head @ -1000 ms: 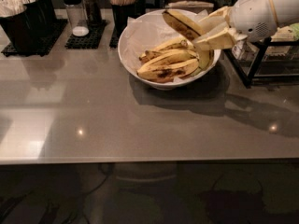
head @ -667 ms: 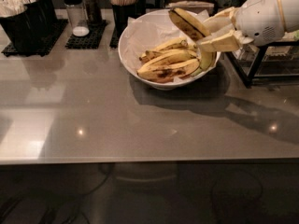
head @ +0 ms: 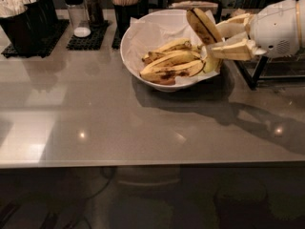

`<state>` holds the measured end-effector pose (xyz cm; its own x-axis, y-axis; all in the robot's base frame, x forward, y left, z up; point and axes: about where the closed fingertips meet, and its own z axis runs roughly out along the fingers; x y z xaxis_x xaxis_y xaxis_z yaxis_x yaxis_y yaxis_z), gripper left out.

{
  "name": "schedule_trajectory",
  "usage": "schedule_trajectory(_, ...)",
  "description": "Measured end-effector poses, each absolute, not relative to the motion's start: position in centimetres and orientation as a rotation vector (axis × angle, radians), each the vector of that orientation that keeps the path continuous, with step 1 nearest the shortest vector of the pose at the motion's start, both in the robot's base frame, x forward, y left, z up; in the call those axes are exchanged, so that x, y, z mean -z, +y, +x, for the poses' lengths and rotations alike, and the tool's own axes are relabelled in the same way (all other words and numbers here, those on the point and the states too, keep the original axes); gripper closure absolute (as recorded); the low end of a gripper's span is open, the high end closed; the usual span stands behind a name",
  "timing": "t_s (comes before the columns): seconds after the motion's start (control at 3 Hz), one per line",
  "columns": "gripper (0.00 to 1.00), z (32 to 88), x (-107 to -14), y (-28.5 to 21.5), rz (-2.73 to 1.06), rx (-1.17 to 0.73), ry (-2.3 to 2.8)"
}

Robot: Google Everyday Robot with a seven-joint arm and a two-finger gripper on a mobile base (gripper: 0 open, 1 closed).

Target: Pick banana from white bowl

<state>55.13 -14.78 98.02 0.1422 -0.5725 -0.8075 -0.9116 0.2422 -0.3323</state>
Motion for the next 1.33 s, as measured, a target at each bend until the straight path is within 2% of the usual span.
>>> schedule_trajectory(1.33, 1.00, 50.9, -98.0, -17.8, -1.262, -0.346, 1.534)
